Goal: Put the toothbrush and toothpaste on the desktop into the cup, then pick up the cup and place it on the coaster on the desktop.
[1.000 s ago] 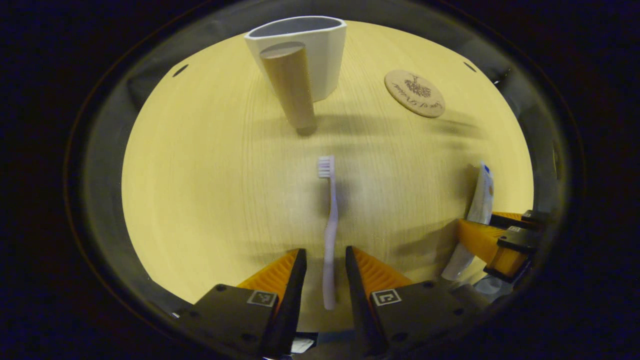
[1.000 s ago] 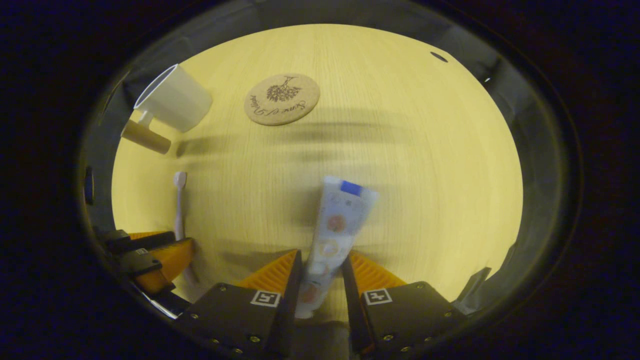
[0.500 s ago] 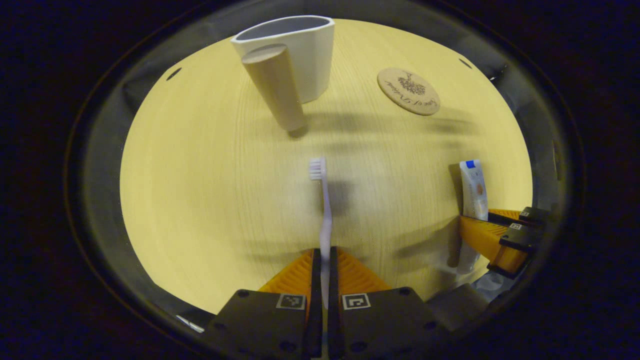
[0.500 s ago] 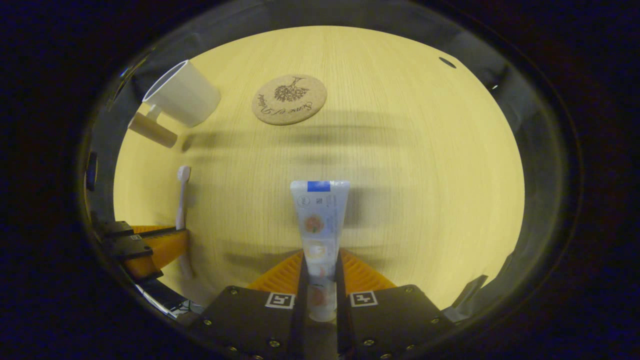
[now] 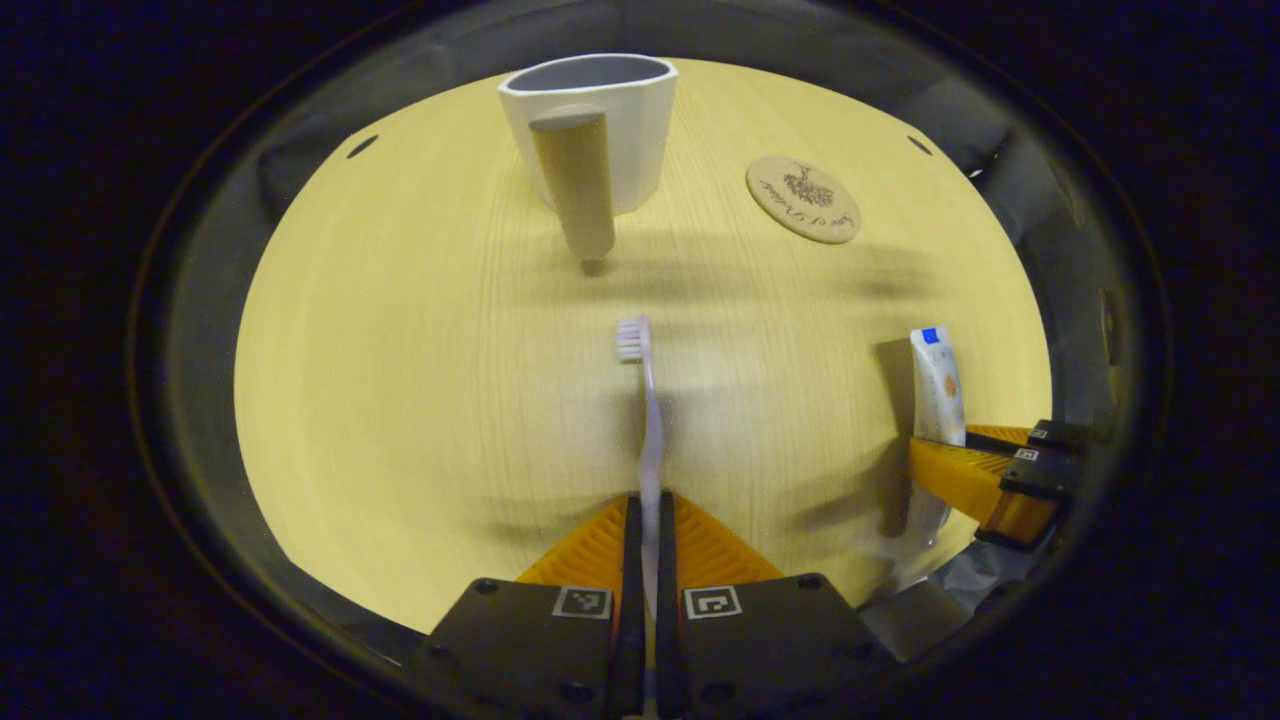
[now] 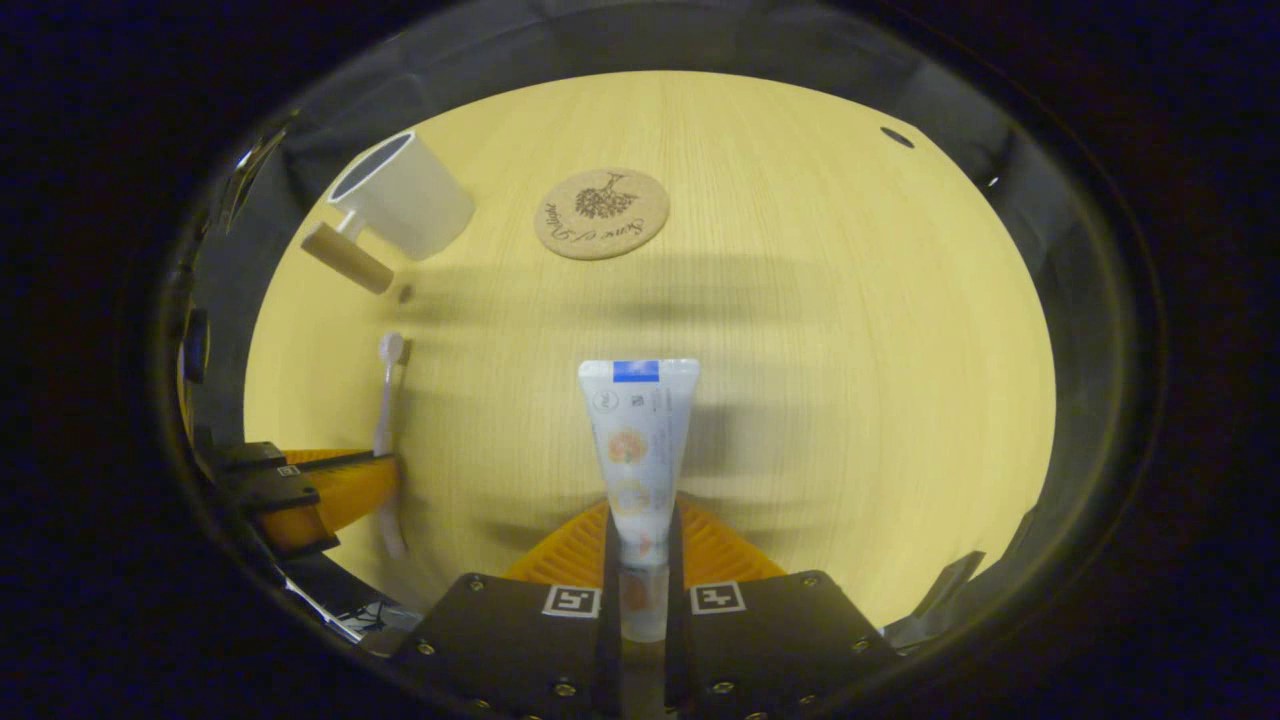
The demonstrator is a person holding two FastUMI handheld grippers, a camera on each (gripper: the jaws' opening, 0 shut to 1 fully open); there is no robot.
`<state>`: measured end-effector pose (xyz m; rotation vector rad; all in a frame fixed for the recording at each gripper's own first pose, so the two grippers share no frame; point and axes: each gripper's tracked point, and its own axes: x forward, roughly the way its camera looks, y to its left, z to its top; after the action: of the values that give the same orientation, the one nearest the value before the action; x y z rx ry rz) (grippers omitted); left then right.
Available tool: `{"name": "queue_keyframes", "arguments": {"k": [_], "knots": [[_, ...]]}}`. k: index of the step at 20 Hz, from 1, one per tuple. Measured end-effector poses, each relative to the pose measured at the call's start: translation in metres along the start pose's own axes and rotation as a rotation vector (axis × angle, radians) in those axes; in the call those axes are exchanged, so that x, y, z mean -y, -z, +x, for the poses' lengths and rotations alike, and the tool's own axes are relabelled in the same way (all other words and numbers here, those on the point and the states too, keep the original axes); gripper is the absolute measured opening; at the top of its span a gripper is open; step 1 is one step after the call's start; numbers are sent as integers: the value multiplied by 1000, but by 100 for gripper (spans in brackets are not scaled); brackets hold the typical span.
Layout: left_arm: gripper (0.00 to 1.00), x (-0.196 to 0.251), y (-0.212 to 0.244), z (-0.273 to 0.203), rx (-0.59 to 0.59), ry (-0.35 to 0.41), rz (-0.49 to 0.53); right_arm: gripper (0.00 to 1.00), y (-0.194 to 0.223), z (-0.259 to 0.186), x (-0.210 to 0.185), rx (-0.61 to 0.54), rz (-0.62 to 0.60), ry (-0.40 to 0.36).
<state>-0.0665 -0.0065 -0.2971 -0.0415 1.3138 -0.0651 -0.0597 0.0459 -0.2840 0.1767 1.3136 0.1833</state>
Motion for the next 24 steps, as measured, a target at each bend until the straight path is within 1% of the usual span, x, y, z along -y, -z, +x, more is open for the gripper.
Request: {"name": "queue_keyframes", "arguments": {"k": [5,11,12,13,14,15,16,18,19,20,21,24], "knots": [[12,-1,-3,-26,134,20,-39,18,-7,-26,-9,122,6,-37],[12,-16,-4,-57,304,27,-63,18,-24,-65,-21,299,-46,-60],[17,-19,-5,-62,338,28,-62,18,-27,-72,-25,330,-54,-64],[12,-24,-12,-68,375,29,-60,18,-31,-79,-29,364,-62,-72],[12,-28,-16,-76,411,30,-56,18,-36,-86,-32,396,-69,-78],[18,-32,-21,-85,449,30,-55,18,-40,-94,-35,429,-74,-86],[12,-36,-24,-92,489,33,-55,18,-45,-101,-40,459,-79,-99],[12,-47,-33,-113,571,38,-60,18,-54,-116,-47,523,-77,-126],[12,-50,-37,-115,612,43,-64,17,-59,-123,-50,557,-78,-137],[18,-55,-39,-121,650,43,-70,18,-64,-131,-52,588,-85,-140],[12,-61,-43,-129,691,49,-76,18,-69,-138,-53,619,-94,-139],[12,-79,-53,-158,812,70,-93,18,-83,-159,-51,695,-121,-124]]}}
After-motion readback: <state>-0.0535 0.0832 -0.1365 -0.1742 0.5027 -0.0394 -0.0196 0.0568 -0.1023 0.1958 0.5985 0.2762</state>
